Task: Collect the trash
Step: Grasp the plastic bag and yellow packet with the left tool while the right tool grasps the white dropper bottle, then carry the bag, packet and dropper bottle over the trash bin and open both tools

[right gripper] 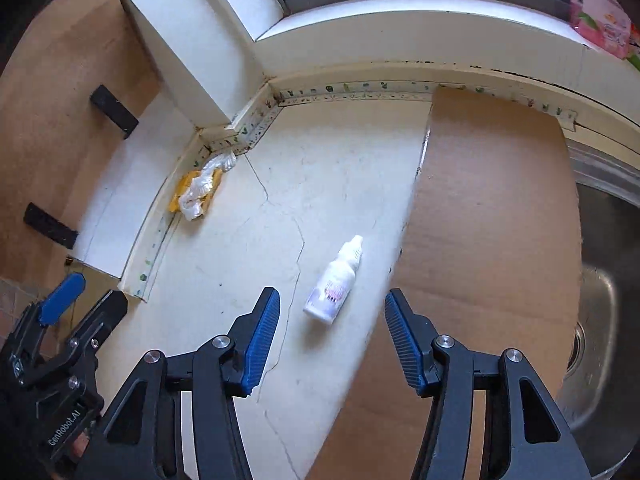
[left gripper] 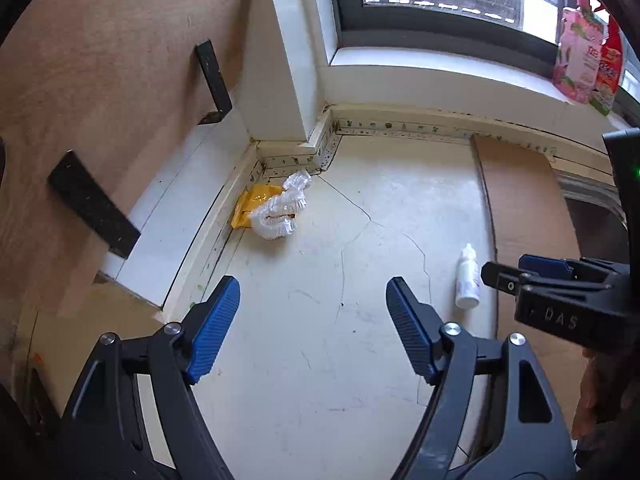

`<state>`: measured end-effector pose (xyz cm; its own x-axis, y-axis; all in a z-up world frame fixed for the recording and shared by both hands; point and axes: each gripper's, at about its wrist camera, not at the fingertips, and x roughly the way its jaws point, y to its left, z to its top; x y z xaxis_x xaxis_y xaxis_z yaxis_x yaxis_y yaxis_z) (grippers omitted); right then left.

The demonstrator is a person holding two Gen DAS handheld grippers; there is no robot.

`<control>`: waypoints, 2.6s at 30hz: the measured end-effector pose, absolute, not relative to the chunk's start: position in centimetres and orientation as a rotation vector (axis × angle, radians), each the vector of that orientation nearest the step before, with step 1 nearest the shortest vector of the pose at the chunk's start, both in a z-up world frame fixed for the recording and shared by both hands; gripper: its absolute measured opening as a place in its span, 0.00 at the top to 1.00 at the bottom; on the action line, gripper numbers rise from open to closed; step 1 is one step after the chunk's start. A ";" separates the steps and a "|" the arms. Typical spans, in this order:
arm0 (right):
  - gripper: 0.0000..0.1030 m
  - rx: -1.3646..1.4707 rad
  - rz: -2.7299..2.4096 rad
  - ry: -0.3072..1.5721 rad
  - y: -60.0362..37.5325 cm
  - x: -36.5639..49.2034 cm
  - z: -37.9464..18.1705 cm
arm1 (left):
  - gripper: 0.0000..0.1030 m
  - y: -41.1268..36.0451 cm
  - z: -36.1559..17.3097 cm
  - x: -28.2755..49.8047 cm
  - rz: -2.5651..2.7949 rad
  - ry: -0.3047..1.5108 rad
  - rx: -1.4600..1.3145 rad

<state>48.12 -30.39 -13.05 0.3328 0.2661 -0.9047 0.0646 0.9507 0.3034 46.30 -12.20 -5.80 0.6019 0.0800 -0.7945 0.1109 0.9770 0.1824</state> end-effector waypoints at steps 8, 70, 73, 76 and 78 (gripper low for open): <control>0.59 0.220 0.189 1.312 -28.3 51.2 -18.7 | 0.28 -13.2 -9.3 53.1 0.012 1.009 0.262; 0.77 0.370 0.247 1.191 -29.3 53.5 -19.2 | 0.93 -13.8 -14.3 57.4 0.122 1.073 0.332; 0.77 0.368 0.249 1.182 -29.3 52.9 -18.7 | 0.93 -14.2 -12.7 55.8 0.097 1.051 0.325; 0.77 0.364 0.252 1.170 -29.3 52.1 -18.0 | 0.93 -14.5 -11.1 54.1 0.074 1.037 0.318; 0.77 0.361 0.256 1.161 -29.2 51.4 -17.4 | 0.93 -14.7 -10.4 53.1 0.058 1.031 0.316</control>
<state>51.40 -29.22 -17.39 0.3798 0.3788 -0.8439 -0.0113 0.9142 0.4052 53.13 -14.71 -10.38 0.5163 0.1953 -0.8338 0.1006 0.9531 0.2855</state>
